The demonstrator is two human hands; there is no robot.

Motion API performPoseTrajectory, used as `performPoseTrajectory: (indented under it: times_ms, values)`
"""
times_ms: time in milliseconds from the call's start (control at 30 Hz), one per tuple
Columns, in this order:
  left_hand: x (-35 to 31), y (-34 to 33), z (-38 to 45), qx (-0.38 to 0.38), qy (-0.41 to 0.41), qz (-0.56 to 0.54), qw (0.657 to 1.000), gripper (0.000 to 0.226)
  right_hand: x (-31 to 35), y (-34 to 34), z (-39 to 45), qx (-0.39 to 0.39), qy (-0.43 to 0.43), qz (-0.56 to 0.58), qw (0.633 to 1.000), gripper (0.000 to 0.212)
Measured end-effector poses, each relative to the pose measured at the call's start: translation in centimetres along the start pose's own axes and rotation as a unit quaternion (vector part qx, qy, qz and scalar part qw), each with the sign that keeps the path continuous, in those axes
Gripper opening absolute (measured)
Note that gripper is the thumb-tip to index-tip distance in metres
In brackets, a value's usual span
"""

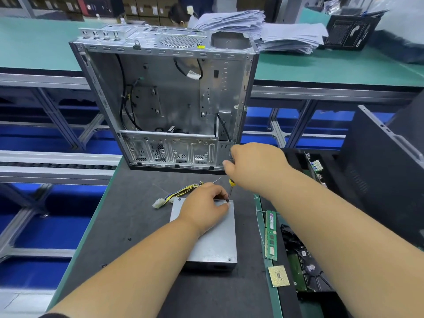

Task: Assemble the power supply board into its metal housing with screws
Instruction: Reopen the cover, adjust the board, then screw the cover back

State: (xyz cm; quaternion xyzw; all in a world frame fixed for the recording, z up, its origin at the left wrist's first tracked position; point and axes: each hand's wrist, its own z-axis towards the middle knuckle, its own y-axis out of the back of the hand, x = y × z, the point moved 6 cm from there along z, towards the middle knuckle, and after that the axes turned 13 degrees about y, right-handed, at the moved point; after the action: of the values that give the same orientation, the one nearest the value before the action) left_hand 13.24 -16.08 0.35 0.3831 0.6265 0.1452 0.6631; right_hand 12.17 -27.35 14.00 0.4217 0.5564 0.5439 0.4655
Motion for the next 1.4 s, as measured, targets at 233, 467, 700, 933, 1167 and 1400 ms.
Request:
performPoseTrajectory:
  times_ms: [233,467,700,933,1167,1400]
  values:
    - [0.0,0.0,0.0,0.003,0.001,-0.008,1.000,0.009,0.0,1.0,-0.4,-0.005,0.061,0.163,0.985,0.024]
    - [-0.1,0.0,0.0,0.008,0.004,-0.005,1.000,0.011,-0.1,0.5,-0.4,0.013,0.007,-0.014,1.000,0.051]
    - [0.0,-0.1,-0.1,0.003,-0.001,-0.001,1.000,0.009,0.1,0.7,-0.9,0.005,0.060,0.145,0.988,0.032]
    - [0.0,-0.1,0.0,0.007,0.004,0.004,1.000,0.012,-0.2,0.5,-1.0,0.007,-0.009,-0.015,1.000,0.046]
    - [-0.1,0.0,-0.1,0.002,-0.005,0.006,1.000,0.013,1.0,0.8,-1.2,0.005,0.088,0.134,0.987,0.040]
    - [-0.1,0.0,-0.1,0.001,-0.004,-0.004,1.000,0.013,0.6,0.4,-1.4,-0.022,0.040,0.029,0.999,0.039]
